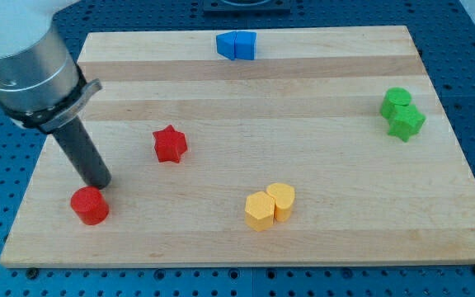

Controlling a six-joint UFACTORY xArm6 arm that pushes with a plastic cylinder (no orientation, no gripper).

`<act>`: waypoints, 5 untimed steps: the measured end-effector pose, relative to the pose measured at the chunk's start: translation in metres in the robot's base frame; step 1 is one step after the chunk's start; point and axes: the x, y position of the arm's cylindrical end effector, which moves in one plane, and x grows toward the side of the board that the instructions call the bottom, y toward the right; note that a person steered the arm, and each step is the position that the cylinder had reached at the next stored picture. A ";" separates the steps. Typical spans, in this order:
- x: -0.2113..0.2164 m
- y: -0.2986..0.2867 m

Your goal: Point at the red star

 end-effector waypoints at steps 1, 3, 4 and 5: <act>0.000 0.035; -0.009 0.112; -0.024 0.141; -0.041 0.145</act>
